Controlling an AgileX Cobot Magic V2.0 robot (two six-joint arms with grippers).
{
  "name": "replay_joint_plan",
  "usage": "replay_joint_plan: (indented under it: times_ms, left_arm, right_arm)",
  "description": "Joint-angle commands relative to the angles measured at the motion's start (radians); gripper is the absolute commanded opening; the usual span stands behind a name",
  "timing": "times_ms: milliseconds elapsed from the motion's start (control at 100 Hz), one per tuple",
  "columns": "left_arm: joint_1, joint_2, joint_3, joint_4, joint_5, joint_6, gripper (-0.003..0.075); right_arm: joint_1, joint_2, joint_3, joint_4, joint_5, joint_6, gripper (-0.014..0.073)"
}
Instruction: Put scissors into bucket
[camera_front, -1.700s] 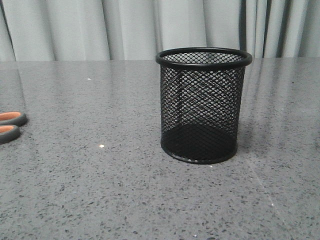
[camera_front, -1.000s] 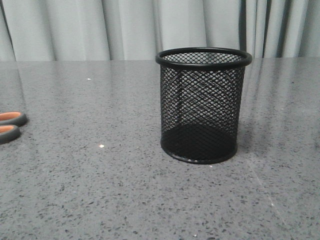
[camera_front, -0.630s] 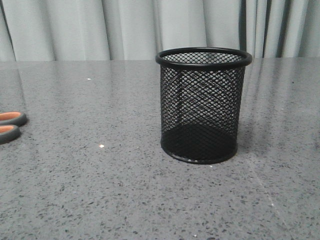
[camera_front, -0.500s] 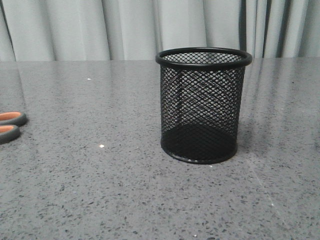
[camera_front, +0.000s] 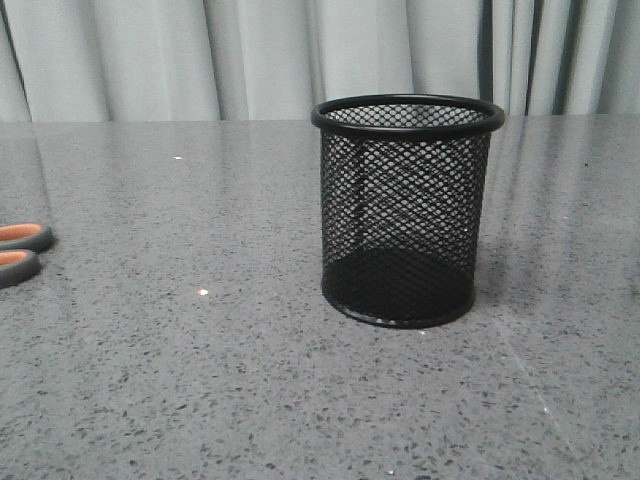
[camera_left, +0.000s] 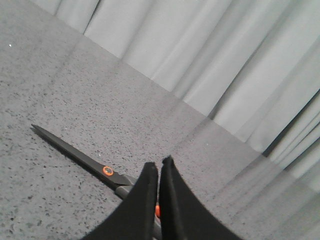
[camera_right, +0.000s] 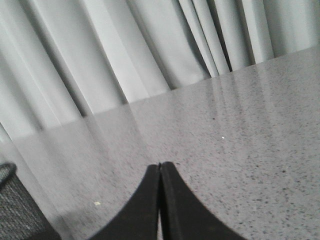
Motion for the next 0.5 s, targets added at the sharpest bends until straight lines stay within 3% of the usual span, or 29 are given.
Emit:
replay_joint_plan:
  times_ms: [0,240,490]
  left_arm:
    - [0.002,-0.028,-0.019,-0.067,-0.063,-0.006,-0.0020]
    - [0.002,0.071,-0.295,0.090,0.102,0.041,-0.0020]
    - [0.002,0.406,-0.705,0.286,0.417,0.082,-0.0020]
  right_arm:
    - [-0.006,-0.016,-0.030,0.056,-0.070,-0.006,-0.0055]
    - [-0.006,0.038,-0.249,-0.002,0.106,-0.006,-0.0052]
    - [-0.006,0.382,-0.581,-0.110,0.352,-0.006,-0.0052]
